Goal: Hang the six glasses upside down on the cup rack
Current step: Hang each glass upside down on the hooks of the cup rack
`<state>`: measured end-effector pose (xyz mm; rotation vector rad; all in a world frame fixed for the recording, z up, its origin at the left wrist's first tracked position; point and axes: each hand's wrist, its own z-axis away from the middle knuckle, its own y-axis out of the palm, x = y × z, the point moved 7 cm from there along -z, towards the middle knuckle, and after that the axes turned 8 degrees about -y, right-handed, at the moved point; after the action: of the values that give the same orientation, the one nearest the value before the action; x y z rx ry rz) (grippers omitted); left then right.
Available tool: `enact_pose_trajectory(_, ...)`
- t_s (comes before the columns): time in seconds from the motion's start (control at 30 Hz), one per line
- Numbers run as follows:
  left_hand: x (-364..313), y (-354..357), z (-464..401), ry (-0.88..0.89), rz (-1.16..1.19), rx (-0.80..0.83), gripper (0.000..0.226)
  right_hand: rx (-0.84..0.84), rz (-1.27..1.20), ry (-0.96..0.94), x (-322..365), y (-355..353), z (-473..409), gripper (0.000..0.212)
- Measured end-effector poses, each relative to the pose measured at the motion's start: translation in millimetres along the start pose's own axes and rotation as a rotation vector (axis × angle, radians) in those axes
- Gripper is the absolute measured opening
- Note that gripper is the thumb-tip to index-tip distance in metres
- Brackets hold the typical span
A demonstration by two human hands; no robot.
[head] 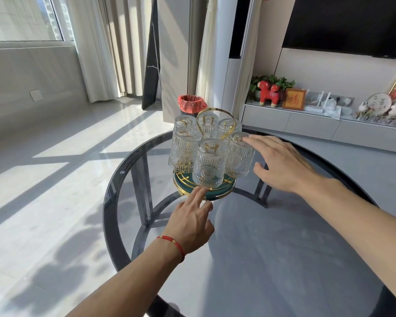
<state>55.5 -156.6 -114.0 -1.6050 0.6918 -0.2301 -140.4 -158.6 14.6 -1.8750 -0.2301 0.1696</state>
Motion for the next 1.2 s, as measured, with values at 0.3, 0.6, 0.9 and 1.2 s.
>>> enact_pose_trajectory(0.3,4.8,3.4,-0.8,0.008,0.021,-0.097,0.032,-0.022,-0.027,-0.014,3.1,-18.1,-6.9,0.060)
enact_pose_trajectory(0.6,5.6,8.9,-0.1,-0.011,-0.022,-0.141,0.036,-0.048,-0.234,0.120,-22.8,-20.1,-63.5,0.044)
enact_pose_trajectory(0.9,7.7,12.0,-1.3,-0.015,-0.055,-0.116,0.032,0.190,-0.286,0.123,-23.3,2.2,-87.8,0.043)
enact_pose_trajectory(1.2,7.4,10.0,0.4,-0.001,-0.044,-0.139,0.029,0.166,-0.303,0.173,-36.0,-0.3,-90.2,0.041)
